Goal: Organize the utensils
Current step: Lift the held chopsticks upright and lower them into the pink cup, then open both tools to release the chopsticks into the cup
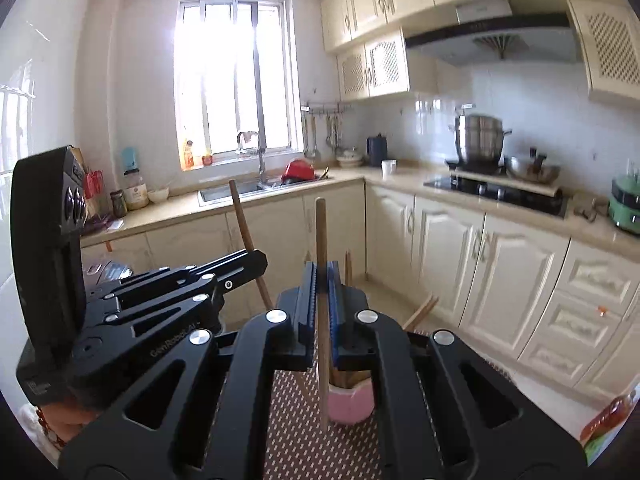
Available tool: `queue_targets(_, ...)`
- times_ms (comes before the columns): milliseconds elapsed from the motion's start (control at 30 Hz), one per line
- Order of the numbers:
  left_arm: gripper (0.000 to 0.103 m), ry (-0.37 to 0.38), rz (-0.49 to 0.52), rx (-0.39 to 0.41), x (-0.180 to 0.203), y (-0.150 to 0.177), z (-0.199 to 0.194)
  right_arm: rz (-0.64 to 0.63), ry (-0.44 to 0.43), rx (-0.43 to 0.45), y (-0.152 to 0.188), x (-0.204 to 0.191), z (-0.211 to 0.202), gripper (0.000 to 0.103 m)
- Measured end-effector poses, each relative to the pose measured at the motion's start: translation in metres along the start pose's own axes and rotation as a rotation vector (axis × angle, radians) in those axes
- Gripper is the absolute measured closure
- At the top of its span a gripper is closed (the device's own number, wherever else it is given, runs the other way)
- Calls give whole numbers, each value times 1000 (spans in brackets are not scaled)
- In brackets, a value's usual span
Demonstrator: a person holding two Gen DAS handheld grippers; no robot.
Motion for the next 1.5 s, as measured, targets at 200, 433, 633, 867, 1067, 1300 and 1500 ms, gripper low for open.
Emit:
queue_targets(200,97,0,-14,60,0,-12,20,-1,17,44,-13,5,18,97)
queue_targets(433,97,10,-18,49,-7,-1,41,7,44,102,-18,13,26,97)
queue_targets(633,97,20,-12,0,-11,17,60,7,47,82,-13,17,33,97)
queue_targets(867,97,30,1,-33,-13,41,70,-10,25,18,12,15,44,97)
queue_targets(1067,97,16,5,-60,-19,55,75,-15,25,-33,36,14,54,97)
queue_targets(1300,97,6,28,-99,-18,68,81,-27,49,-62,56,15,61,97)
queue_targets(1500,96,28,15,-142,-20,74,85,-6,60,-79,65,20,67,97)
Point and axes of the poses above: each gripper's, at about its wrist camera, not at the fingertips, and z roughly the way its jaws point, x to its right, y to its underside, the point moved 3 cm from there along z, roughly the way its jaws point, and after that the axes turned 5 degrees about -x, right-handed, at the moved point
